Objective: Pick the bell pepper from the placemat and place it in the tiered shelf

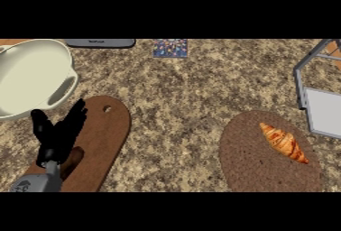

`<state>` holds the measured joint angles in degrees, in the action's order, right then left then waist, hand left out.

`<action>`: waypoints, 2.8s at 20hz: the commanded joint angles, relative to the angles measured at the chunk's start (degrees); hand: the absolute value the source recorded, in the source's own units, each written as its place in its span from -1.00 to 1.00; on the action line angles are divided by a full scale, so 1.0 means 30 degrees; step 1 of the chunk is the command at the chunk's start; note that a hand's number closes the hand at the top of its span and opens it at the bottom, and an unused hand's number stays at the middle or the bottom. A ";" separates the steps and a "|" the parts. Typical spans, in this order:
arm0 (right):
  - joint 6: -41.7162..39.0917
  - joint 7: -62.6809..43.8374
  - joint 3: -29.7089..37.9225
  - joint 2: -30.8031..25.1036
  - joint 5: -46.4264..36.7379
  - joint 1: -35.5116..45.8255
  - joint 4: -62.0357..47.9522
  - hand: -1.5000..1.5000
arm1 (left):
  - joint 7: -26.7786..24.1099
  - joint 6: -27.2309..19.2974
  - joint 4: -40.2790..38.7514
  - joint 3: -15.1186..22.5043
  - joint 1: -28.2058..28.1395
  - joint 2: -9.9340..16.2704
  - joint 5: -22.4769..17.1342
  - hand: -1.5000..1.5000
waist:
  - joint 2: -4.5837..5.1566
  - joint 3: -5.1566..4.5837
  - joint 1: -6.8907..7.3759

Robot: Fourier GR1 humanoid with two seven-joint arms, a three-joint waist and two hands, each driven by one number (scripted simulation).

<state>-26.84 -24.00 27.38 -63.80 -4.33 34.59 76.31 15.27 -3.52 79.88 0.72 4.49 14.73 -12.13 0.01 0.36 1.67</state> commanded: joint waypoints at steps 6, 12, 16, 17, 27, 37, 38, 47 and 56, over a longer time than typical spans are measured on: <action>0.1642 0.4543 -0.3050 0.0029 -0.3454 0.3192 -0.6232 1.00 | 0.0468 0.0386 -0.1144 -0.0009 0.0063 -0.0212 0.0150 0.00 | 0.0209 -0.0125 0.0166; 0.3345 0.7281 -0.3689 0.0915 -0.4996 0.3988 -0.9019 1.00 | 0.0720 0.0643 -0.0496 -0.0416 -0.0405 0.0079 -0.0012 0.00 | 0.0159 -0.0110 0.0083; 0.4014 0.8305 -0.4127 0.1290 -0.5761 0.5121 -1.0638 1.00 | 0.0225 0.0059 -0.1564 0.0021 0.0052 -0.0804 0.0668 0.00 | 0.0184 -0.0115 -0.0049; 0.3337 0.8977 -0.3776 0.0547 -0.5604 0.5852 -1.1834 1.00 | 0.0989 0.0611 -0.0607 -0.0611 0.0070 0.0041 0.0030 0.00 | 0.0168 -0.0108 0.0052; 0.4040 1.0808 -0.4661 0.1221 -0.7181 0.7457 -1.4336 1.00 | -0.0135 0.0028 -0.0808 0.0112 -0.0878 -0.1194 0.1097 0.00 | 0.0158 -0.0116 -0.0011; 0.4887 0.8301 -0.1679 0.1380 -0.4967 0.9727 -1.6386 -1.00 | 0.0295 0.0149 -0.0942 -0.0154 -0.0215 -0.1118 0.1117 0.00 | 0.0143 -0.0115 -0.0100; 0.4905 0.8369 -0.1544 0.2093 -0.4603 0.9349 -1.6194 -1.00 | 0.0145 0.0604 -0.1678 -0.0876 0.0195 -0.0468 0.0809 0.00 | 0.0107 -0.0123 -0.0283; 0.4338 0.6391 0.1832 0.0174 -0.1582 1.1559 -1.8360 -1.00 | 0.1125 0.0822 -0.0410 -0.0850 -0.0324 -0.0439 0.0493 0.00 | 0.0128 -0.0104 -0.0076; 0.7701 0.6820 0.3160 -0.2915 -0.1626 1.0133 -1.9524 -1.00 | -0.0023 0.1054 -0.1459 -0.1365 -0.0280 -0.0662 0.0313 0.00 | 0.0263 -0.0092 -0.0285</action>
<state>-6.15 -3.31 34.89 -68.71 -9.83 66.26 19.42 14.36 -1.28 80.29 -2.23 3.86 12.70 -10.08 0.25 0.41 1.36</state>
